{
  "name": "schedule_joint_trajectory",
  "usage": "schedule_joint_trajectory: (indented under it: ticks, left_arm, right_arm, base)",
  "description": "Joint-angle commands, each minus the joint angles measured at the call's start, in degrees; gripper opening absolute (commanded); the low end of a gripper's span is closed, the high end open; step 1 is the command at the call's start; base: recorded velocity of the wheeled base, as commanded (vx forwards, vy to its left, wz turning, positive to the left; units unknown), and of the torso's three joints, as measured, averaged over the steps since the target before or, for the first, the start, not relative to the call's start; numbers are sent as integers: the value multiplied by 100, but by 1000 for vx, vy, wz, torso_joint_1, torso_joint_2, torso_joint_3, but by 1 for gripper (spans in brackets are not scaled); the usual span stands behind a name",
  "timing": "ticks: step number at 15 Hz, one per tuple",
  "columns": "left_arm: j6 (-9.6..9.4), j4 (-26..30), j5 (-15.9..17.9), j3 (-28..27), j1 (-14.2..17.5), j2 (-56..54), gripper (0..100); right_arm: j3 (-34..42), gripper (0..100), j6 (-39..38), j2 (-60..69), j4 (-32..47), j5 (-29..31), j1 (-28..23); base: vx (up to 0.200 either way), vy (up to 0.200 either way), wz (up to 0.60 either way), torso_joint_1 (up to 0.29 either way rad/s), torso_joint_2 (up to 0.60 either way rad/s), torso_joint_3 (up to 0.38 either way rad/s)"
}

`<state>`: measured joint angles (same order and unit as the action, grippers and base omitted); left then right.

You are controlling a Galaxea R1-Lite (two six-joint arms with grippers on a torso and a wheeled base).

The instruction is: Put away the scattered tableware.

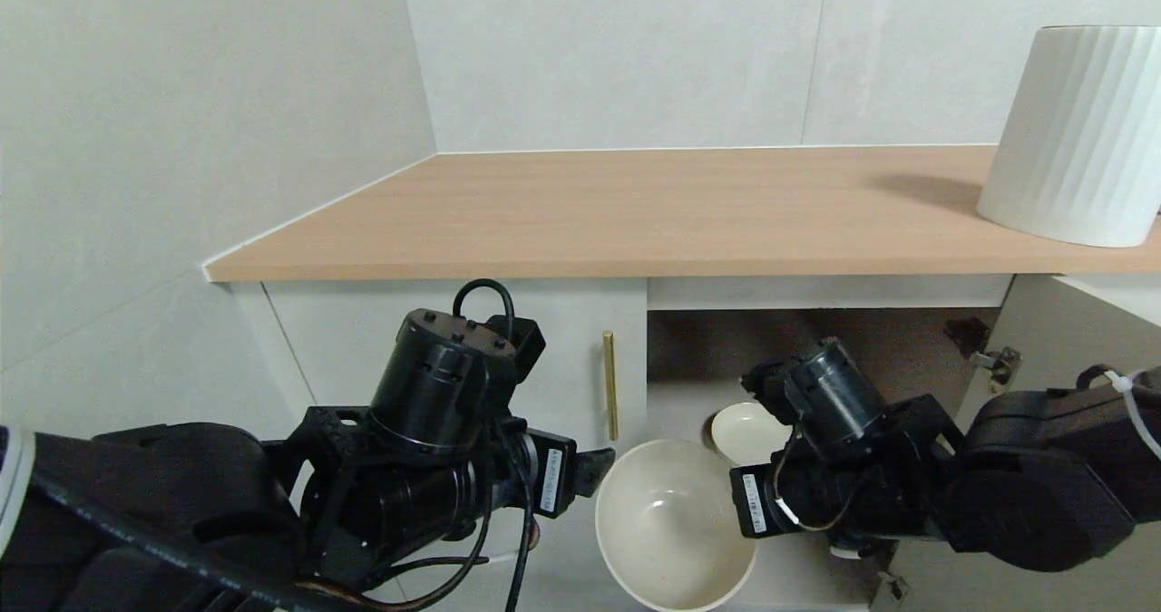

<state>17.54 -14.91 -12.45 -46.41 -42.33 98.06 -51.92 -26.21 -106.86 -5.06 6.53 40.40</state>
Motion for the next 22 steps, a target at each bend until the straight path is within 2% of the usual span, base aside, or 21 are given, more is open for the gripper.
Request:
schedule_joint_trajectory:
  ticks: [1, 3, 5, 7, 9, 14, 22]
  left_arm:
    - [-5, -3, -3, -8, 23, -94, 100]
    - [-5, -3, -3, -8, 58, -103, 100]
    - [-5, -3, 5, -8, 102, -112, 100]
    - [-5, 6, -3, -8, 102, -112, 100]
    - [-5, 6, -3, -8, 102, -121, 100]
    - [-14, 6, -3, 0, 102, -112, 100]
    - [-5, 6, 5, 0, 102, -68, 100]
  right_arm:
    - [-11, 0, -7, -406, -21, 6, -507]
    - [-90, 0, -104, -748, -320, 15, -858]
    - [-134, 0, -569, -1276, -1146, 155, -1184]
    - [-81, 0, -649, -1618, -2104, 516, -1333]
    - [-90, 0, -692, -1838, -2579, 647, -1526]
    - [-451, 0, -692, -2225, -2685, 735, -2071]
    - [-635, 0, -613, -2497, -2685, 762, -2291]
  base:
    - [0, 0, 0, 0, 0, 0]
    - [0, 0, 0, 0, 0, 0]
    - [0, 0, 0, 0, 0, 0]
    - [0, 0, 0, 0, 0, 0]
    - [0, 0, 0, 0, 0, 0]
    - [0, 0, 0, 0, 0, 0]
    - [0, 0, 0, 0, 0, 0]
